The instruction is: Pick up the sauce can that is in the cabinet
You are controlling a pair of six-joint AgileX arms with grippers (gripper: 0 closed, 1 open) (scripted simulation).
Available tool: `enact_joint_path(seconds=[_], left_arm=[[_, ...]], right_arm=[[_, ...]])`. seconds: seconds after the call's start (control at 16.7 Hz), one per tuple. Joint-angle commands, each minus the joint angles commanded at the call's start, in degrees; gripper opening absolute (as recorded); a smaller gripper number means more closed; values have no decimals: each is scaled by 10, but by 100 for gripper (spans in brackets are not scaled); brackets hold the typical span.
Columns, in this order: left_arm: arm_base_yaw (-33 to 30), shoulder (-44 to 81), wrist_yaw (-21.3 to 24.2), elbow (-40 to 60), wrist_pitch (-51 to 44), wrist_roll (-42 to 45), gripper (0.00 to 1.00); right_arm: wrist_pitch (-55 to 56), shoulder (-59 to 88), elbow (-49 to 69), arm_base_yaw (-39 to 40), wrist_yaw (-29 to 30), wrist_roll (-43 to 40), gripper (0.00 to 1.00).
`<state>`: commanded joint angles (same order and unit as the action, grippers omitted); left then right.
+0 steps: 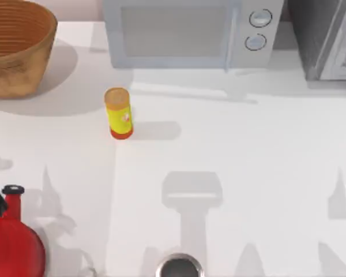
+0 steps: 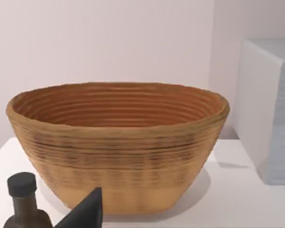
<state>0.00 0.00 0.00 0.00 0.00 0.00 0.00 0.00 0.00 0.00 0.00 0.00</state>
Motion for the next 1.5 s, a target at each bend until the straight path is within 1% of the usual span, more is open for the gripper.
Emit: enact_joint_path(seconds=[0.24, 0.48, 0.72, 1.2, 1.38, 1.5], left_arm=[[0, 0, 0, 0, 0, 0, 100], [0, 0, 0, 0, 0, 0, 100], [0, 0, 0, 0, 0, 0, 100], [0, 0, 0, 0, 0, 0, 100], [0, 0, 0, 0, 0, 0, 100], [0, 0, 0, 0, 0, 0, 100]], right_arm=[[-4, 15, 18, 3, 2, 1, 100], [-30, 104, 127, 17, 15, 3, 100], [-77, 249, 310, 36, 36, 5, 100], [-183, 576, 741, 80, 85, 8, 100], [-212, 670, 873, 93, 99, 8, 100], [-226, 716, 939, 100, 106, 9, 100]])
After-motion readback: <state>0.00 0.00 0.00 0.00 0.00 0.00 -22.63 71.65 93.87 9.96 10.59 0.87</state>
